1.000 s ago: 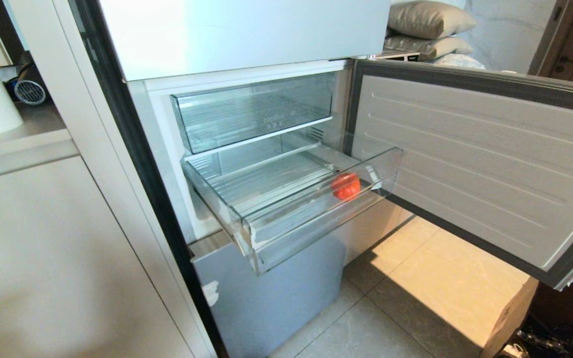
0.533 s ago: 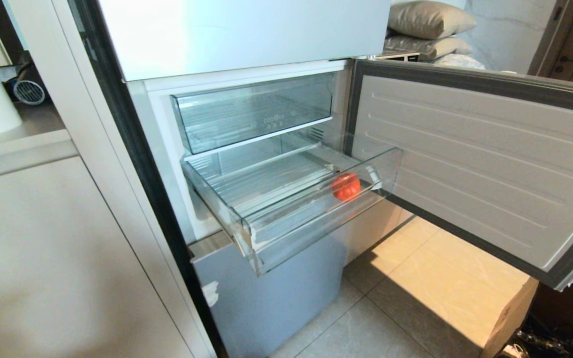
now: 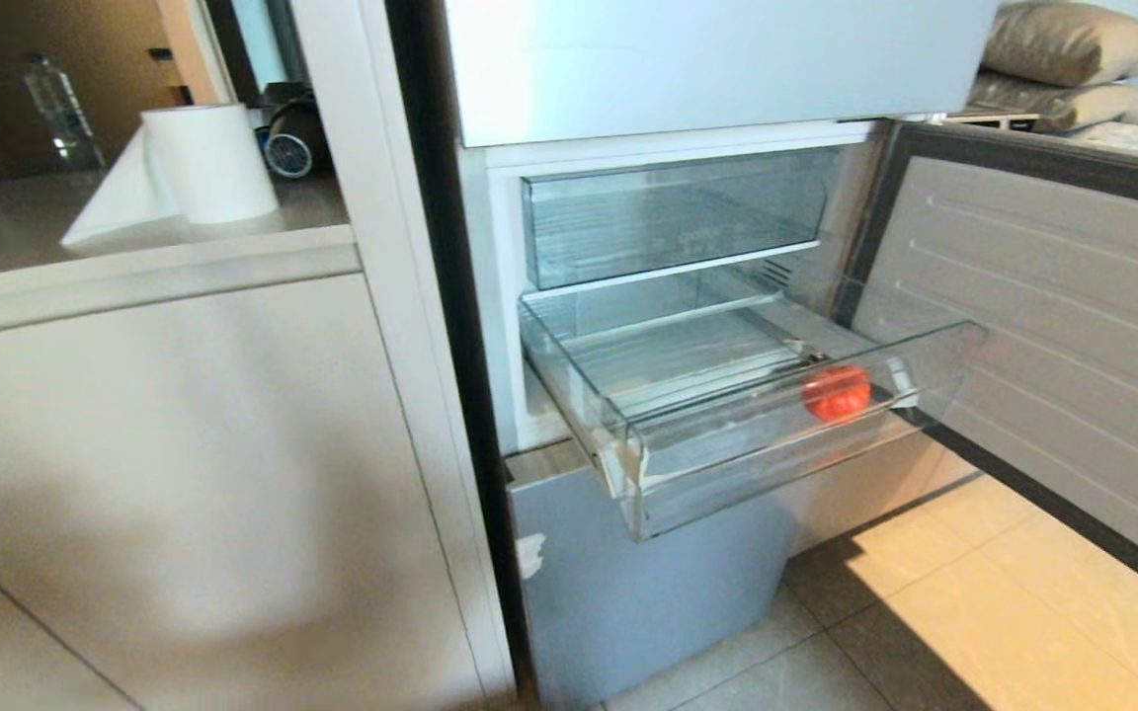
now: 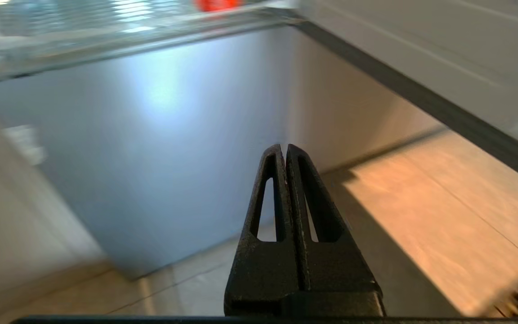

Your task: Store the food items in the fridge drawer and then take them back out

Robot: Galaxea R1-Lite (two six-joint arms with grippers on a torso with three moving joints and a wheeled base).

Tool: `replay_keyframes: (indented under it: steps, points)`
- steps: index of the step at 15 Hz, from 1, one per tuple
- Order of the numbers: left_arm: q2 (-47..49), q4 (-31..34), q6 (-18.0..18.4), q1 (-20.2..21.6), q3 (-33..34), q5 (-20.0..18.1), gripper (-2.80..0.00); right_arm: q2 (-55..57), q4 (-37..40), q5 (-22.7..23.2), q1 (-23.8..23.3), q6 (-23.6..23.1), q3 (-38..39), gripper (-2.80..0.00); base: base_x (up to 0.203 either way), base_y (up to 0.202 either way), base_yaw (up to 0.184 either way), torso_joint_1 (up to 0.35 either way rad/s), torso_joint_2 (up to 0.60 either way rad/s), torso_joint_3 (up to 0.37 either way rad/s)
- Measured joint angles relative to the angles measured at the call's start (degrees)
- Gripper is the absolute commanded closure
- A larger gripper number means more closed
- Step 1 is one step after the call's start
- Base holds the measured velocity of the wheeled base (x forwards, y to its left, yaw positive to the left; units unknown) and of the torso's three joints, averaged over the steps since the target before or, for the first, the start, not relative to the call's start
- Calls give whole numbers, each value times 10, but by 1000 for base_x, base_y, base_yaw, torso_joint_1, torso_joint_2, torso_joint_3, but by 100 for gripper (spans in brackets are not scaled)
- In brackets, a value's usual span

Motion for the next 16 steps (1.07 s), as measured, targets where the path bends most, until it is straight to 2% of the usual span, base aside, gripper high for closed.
replay_keyframes:
  steps: [5,16]
  points:
    - [0,0,0,0,0,0,0,0,0,0,0,0,0,0,0,-8,139,3,3,3]
    - [0,0,1,0,0,0,0,0,0,0,0,-1,0,0,0,0,0,0,0,0]
